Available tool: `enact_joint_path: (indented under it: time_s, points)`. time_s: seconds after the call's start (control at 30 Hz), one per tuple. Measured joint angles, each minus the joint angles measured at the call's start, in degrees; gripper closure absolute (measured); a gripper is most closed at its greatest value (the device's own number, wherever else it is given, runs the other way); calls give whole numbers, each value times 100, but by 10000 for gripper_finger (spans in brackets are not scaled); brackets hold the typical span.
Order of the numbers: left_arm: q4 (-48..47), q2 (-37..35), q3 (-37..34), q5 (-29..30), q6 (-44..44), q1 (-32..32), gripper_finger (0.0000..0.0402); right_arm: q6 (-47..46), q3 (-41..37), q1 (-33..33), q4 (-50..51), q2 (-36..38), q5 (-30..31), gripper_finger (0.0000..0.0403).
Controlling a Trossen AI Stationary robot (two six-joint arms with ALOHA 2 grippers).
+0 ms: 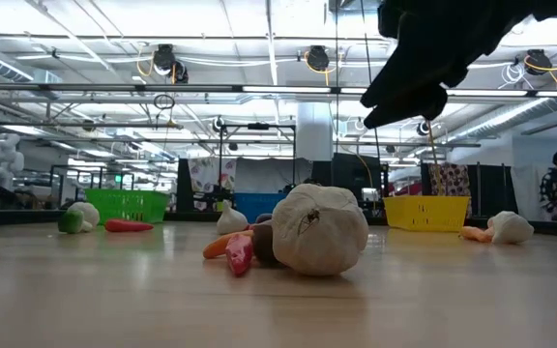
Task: Sort produce into baskets
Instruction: Put the brown mushroom into the green bin
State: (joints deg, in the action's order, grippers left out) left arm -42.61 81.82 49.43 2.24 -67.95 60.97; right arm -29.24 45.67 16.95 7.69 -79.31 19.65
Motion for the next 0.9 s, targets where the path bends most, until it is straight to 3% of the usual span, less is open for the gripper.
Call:
enact_joint_path:
  time_s: [0.57,0.9]
  points:
    - [280,880,-4,144,-181,216,251,831,0,-595,-568,0,-52,161]
    - [310,929,-4,133,-218,216,251,1043,0,-612,-643,-4,-52,161]
